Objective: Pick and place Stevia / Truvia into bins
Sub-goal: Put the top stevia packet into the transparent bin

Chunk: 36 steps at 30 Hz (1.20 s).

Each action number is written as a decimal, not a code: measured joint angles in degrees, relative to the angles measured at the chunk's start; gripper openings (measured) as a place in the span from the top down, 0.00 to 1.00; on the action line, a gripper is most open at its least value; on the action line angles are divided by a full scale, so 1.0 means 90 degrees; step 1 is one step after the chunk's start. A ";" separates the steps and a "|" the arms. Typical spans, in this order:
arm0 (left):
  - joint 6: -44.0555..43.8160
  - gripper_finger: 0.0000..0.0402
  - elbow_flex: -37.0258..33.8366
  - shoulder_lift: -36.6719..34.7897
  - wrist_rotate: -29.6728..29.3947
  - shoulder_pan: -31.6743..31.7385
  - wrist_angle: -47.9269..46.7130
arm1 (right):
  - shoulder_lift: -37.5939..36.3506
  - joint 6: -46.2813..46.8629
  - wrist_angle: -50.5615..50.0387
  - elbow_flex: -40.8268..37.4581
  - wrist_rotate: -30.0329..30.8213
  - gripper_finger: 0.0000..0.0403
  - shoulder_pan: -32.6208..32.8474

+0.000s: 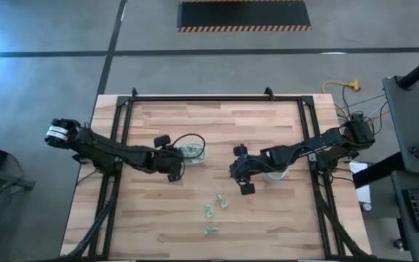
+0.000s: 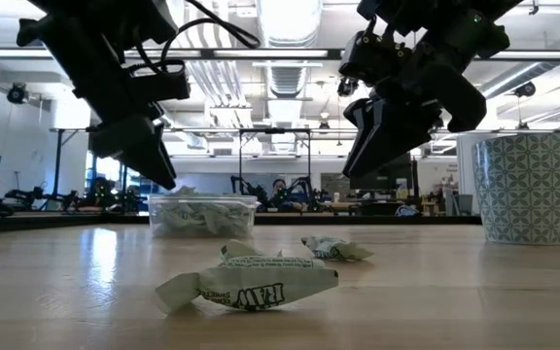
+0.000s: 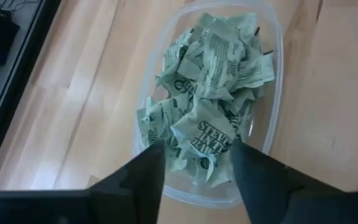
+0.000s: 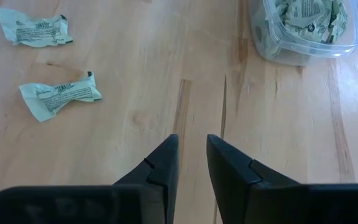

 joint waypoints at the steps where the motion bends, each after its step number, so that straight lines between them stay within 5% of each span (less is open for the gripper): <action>1: 0.0000 0.57 0.0000 -0.0019 0.0000 0.0000 -0.0002 | 0.0000 0.0004 0.0001 0.0000 0.0000 0.82 0.0000; 10: -0.0269 0.50 0.0000 -0.0610 0.0635 -0.0045 -0.0001 | 0.0000 0.0295 0.0130 -0.0021 -0.0710 0.81 0.0001; 17: -0.0549 0.50 0.0000 -0.0927 0.0840 -0.0500 0.0071 | 0.0000 0.0368 0.1790 -0.0515 -0.1668 0.77 0.0228; 28: -0.0486 0.50 0.0000 -0.0930 0.0488 -0.0770 0.0178 | 0.0515 0.0304 0.3897 -0.0987 -0.1574 0.73 0.0859; 36: -0.0369 0.50 0.0000 -0.0930 0.0488 -0.0770 0.0274 | 0.1084 0.0473 0.3739 -0.0612 -0.1124 0.71 0.0741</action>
